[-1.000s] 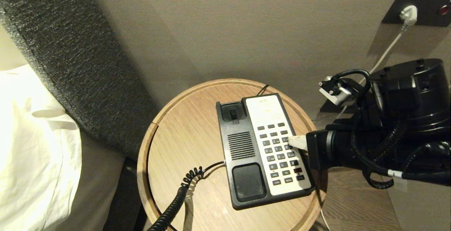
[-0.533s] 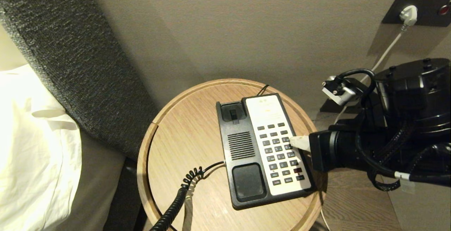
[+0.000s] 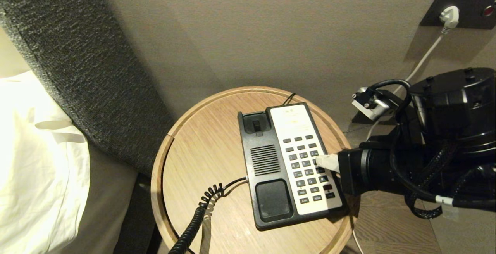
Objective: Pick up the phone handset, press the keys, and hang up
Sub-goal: Dial the number
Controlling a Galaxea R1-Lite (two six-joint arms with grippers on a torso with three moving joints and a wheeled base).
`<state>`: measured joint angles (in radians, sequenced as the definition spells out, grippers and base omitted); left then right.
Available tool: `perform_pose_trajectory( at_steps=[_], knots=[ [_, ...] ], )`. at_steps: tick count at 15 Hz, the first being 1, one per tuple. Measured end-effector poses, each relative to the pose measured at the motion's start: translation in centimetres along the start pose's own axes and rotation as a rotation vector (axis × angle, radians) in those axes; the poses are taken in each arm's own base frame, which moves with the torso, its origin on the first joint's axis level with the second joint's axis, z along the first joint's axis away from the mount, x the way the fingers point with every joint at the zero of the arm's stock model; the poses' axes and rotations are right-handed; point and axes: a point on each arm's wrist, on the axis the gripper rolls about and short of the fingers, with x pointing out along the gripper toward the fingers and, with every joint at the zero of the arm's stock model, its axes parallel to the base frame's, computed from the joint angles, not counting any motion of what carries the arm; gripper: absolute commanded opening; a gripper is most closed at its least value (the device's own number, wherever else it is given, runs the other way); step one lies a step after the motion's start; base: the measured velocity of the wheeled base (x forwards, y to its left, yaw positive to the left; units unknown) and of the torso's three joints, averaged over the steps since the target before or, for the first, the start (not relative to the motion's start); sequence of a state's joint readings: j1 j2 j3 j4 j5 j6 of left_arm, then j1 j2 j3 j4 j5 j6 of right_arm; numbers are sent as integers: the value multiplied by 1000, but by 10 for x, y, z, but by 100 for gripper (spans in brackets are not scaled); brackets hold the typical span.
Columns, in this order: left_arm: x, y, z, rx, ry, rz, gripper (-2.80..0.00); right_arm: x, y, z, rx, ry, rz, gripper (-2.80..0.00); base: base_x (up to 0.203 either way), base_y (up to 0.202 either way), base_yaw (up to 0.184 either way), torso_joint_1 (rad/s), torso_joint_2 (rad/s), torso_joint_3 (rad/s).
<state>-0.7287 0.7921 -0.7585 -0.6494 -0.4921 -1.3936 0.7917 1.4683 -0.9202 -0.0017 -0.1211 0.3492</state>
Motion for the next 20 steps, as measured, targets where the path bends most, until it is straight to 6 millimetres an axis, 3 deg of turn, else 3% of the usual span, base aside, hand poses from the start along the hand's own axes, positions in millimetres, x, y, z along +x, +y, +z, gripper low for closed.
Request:
perform_pose_trajectory(
  at_steps=[20],
  knots=[
    [-1, -1, 0, 4, -1, -4, -280, 5, -4, -8, -3, 22, -23, -280, 0, 0, 0, 0, 0, 0]
  ],
)
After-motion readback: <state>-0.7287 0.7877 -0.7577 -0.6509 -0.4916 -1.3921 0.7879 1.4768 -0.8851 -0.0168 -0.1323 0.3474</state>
